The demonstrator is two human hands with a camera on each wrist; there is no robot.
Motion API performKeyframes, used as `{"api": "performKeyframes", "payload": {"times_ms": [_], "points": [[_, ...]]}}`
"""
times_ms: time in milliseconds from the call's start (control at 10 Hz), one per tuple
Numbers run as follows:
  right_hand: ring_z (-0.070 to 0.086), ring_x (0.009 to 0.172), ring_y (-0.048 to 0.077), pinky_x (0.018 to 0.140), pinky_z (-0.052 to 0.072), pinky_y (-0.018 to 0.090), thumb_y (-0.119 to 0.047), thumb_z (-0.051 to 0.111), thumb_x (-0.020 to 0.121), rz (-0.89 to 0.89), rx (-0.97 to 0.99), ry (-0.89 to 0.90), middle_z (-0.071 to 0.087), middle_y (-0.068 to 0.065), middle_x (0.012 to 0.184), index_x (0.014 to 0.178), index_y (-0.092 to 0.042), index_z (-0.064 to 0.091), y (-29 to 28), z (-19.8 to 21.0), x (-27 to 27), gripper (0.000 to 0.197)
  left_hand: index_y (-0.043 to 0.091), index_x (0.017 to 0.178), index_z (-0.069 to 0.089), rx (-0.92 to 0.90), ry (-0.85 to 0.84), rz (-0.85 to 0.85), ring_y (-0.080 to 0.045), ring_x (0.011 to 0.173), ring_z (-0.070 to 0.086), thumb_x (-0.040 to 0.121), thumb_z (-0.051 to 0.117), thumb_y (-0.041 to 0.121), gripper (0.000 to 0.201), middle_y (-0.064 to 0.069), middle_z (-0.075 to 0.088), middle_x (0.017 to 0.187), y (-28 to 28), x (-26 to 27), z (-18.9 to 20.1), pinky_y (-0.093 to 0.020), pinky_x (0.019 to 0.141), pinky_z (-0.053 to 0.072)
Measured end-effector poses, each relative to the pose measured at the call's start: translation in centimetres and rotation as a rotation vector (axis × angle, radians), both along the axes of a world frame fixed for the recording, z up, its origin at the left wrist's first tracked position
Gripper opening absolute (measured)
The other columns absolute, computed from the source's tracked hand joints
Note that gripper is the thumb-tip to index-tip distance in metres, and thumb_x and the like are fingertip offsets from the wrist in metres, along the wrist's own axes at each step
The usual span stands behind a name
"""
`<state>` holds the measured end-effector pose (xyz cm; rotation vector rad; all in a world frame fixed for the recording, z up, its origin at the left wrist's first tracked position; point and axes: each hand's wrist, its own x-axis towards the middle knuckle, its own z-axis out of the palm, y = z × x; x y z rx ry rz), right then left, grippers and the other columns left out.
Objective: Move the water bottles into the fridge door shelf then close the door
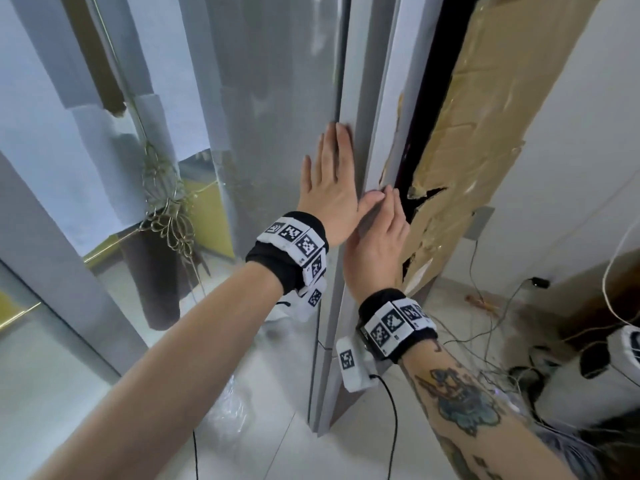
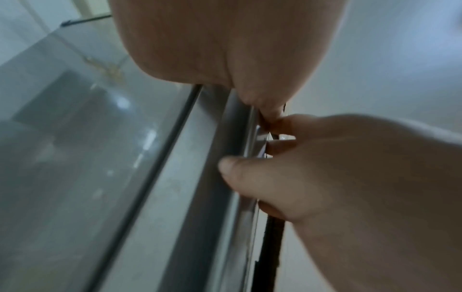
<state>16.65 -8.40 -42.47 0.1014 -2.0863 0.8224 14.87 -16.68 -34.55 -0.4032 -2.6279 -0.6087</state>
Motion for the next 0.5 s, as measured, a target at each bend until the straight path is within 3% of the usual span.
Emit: {"api": "performKeyframes", "payload": {"times_ms": [400, 500], "points": [[0.03, 0.142, 0.033, 0.116, 0.025, 0.041, -0.008, 0.065, 0.085, 0.031, 0.048, -0.061, 0.036, 0.025, 0.149, 0.145, 0.009, 0.029, 0.9, 0.2, 0.3, 0.072, 0.011, 0.155, -0.019, 0.129, 0.043, -0.056, -0.023, 0.156, -0.008, 0.095, 0.047, 0.054, 0.099, -0.012, -0.013, 0.167, 0.2, -0.3, -0.7, -0.045, 0.125, -0.002], [0.022, 0.147, 0.025, 0.119, 0.024, 0.039, -0.01, 0.068, 0.085, 0.175, 0.05, -0.188, 0.026, 0.017, 0.156, 0.151, 0.001, 0.017, 2.2, 1.2, 2.3, 0.084, 0.016, 0.155, -0.02, 0.179, -0.014, -0.083, -0.023, 0.156, -0.006, 0.093, 0.058, 0.042, 0.103, -0.012, -0.012, 0.167, -0.8, 0.9, -1.3, -0.044, 0.125, 0.001]]}}
